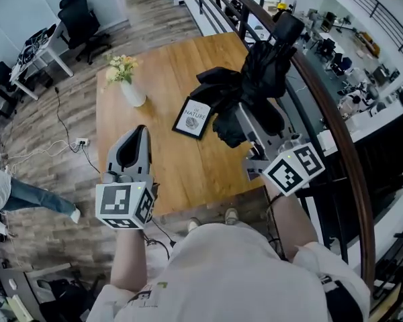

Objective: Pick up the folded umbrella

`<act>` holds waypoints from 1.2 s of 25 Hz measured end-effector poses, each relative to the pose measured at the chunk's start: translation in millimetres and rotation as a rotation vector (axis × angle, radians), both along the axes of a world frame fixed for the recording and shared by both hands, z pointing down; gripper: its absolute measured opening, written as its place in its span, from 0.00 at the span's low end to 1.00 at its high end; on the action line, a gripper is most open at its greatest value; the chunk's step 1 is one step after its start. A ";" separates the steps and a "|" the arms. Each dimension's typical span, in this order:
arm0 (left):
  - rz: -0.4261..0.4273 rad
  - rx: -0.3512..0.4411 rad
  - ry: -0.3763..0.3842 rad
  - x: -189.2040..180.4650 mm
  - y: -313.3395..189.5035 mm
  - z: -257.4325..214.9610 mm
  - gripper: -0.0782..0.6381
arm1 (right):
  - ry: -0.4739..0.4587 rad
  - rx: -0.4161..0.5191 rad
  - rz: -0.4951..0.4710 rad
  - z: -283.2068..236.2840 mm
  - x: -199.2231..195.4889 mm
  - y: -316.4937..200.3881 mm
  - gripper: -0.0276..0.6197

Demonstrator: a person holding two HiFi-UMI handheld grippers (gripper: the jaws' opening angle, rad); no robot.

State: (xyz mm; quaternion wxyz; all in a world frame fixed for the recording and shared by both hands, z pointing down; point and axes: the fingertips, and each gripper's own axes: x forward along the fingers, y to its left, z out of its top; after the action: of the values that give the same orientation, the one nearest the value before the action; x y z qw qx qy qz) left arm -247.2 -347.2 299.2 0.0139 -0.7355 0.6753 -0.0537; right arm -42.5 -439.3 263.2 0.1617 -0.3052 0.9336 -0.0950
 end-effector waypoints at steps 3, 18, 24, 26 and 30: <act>-0.015 0.086 -0.076 -3.8 12.9 -33.6 0.14 | 0.051 0.107 0.070 -26.3 5.5 12.3 0.41; -0.058 0.229 -0.219 0.8 59.5 -87.8 0.14 | 0.235 0.355 0.188 -65.6 2.4 71.9 0.42; -0.044 0.190 -0.165 7.7 59.9 -60.8 0.13 | 0.298 0.340 0.173 -43.4 2.9 78.9 0.42; -0.053 0.165 -0.150 7.7 61.4 -50.9 0.14 | 0.317 0.323 0.169 -34.9 4.3 80.1 0.43; -0.050 0.133 -0.137 12.0 62.2 -42.8 0.14 | 0.330 0.286 0.162 -25.9 8.1 78.3 0.42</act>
State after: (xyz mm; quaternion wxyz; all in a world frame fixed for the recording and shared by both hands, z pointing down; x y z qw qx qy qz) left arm -235.1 -285.0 256.4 0.1076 -0.7104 0.6930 -0.0592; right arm -34.4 -361.0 237.3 0.0557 -0.3646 0.9238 0.1030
